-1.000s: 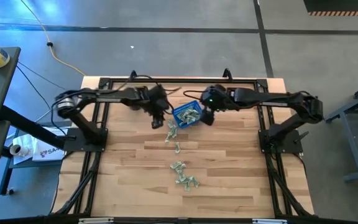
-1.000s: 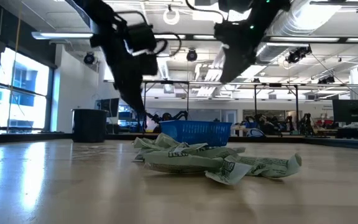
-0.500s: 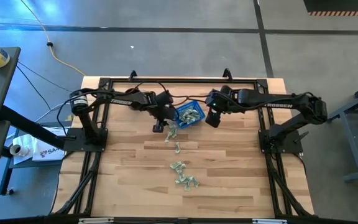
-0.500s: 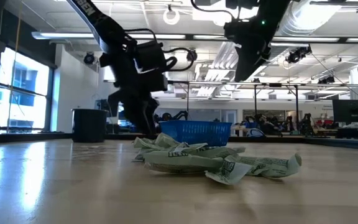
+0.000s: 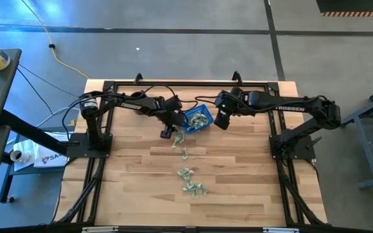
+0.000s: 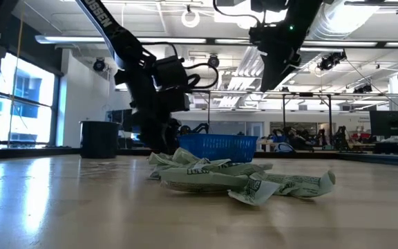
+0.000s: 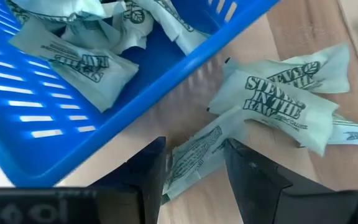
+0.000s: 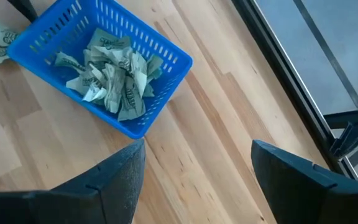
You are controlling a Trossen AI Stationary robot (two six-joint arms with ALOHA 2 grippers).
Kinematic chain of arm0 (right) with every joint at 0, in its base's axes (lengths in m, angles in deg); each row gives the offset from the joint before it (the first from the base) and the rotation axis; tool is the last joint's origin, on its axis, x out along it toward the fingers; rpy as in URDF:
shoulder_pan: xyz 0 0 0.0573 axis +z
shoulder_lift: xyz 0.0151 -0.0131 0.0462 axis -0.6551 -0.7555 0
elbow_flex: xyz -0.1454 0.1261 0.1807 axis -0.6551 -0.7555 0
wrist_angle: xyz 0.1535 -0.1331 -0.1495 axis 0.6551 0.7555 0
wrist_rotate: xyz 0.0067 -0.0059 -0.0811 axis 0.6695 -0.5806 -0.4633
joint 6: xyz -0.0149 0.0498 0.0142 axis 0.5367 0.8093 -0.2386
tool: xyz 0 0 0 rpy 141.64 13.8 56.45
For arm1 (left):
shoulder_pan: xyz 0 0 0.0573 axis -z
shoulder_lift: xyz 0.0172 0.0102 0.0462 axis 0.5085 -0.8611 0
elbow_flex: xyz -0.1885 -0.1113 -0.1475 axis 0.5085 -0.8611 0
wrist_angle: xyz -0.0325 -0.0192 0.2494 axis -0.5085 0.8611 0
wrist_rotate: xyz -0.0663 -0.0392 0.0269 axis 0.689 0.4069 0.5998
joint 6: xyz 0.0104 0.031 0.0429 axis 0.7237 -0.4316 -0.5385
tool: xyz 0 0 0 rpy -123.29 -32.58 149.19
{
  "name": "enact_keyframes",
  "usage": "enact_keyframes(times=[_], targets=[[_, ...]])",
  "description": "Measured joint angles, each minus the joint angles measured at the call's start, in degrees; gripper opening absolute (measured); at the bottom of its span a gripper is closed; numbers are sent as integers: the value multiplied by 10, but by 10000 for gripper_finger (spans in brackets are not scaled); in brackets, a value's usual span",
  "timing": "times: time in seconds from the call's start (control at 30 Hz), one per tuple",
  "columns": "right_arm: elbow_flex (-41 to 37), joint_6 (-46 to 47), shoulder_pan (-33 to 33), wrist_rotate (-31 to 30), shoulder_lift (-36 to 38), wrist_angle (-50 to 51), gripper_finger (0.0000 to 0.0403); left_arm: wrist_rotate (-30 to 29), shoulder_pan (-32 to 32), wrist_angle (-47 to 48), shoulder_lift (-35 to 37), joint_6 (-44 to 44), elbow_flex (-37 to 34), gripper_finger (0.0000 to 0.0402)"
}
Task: Pick and place Stevia / Truvia into bins
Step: Put the green stevia packet into the blue bin
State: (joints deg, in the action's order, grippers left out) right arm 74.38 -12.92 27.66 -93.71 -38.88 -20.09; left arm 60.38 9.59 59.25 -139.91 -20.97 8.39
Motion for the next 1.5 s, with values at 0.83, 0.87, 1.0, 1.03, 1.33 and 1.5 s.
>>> enact_keyframes(times=[0.83, 0.87, 1.0, 1.03, 1.33, 1.5], targets=[[0, 30, 0, -28, 0, 0, 281, -52, 0, 134, 126, 62, 44, 36], [0, 30, 0, -28, 0, 0, 281, -51, 0, 116, 129, 63, 53, 31], [0, 42, 0, -28, 0, 9, 281, -25, 0, 36, 127, 62, 101, 30], [0, 49, 1, -28, 0, 16, 281, -16, 0, 17, 119, 60, 113, 30], [0, 98, 40, -31, 0, 73, 281, 23, 0, 3, 2, 49, 202, 35], [0, 139, 65, -55, 0, 97, 281, 42, 0, 0, -41, 48, 232, 31]])
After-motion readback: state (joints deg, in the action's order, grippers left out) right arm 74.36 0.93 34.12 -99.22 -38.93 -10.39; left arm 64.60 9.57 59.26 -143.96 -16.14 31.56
